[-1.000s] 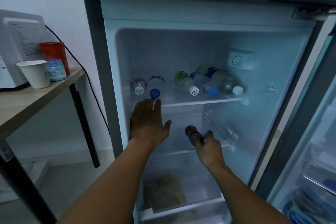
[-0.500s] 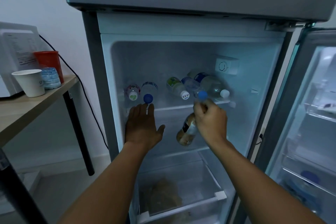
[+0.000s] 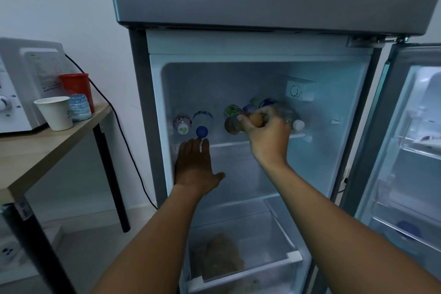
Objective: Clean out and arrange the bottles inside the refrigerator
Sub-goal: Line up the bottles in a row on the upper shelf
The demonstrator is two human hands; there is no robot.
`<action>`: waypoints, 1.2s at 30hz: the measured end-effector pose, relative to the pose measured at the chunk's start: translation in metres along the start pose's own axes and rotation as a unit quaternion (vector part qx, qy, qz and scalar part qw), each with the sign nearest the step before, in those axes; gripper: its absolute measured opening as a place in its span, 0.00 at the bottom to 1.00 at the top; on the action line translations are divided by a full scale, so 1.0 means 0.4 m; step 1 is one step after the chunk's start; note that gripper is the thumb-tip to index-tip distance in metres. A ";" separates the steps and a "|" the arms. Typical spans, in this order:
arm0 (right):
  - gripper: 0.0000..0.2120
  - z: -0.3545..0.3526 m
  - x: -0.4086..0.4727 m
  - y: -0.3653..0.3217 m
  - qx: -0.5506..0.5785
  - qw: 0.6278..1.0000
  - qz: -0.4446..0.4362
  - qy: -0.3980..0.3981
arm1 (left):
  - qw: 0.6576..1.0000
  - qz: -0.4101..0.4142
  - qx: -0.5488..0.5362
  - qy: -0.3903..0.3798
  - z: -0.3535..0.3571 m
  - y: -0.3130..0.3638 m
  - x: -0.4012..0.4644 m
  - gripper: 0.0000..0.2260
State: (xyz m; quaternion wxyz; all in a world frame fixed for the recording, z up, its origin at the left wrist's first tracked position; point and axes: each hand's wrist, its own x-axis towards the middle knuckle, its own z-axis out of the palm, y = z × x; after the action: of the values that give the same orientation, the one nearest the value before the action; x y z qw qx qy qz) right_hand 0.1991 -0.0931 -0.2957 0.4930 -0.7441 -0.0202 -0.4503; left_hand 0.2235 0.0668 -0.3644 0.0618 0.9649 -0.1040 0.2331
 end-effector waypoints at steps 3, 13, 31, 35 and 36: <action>0.11 0.031 -0.019 0.029 -0.030 0.998 -0.009 -0.057 | 1.000 -0.001 -0.007 -0.009 -0.003 0.002 -0.002 0.47; 0.13 0.098 -0.045 0.085 -0.118 0.979 -0.038 -0.163 | 1.000 -0.001 -0.002 0.012 0.014 -0.007 0.003 0.47; 0.12 0.185 0.026 0.118 -0.164 0.958 -0.109 -0.207 | 0.997 0.008 0.038 0.066 0.043 -0.005 0.009 0.43; 0.11 0.189 0.051 0.128 -0.160 0.957 -0.085 -0.228 | 0.997 0.006 0.039 0.068 0.049 -0.003 0.004 0.41; 0.11 0.194 0.059 0.129 -0.167 0.955 -0.079 -0.230 | 0.997 0.005 0.039 0.072 0.049 -0.003 0.005 0.41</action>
State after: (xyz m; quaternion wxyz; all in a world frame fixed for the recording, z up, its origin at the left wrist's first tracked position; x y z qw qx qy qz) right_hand 0.2880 -0.0709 -0.3248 0.3066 -0.8955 -0.1163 -0.3011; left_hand 0.2343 0.0641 -0.3809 0.0300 0.9467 -0.0951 0.3063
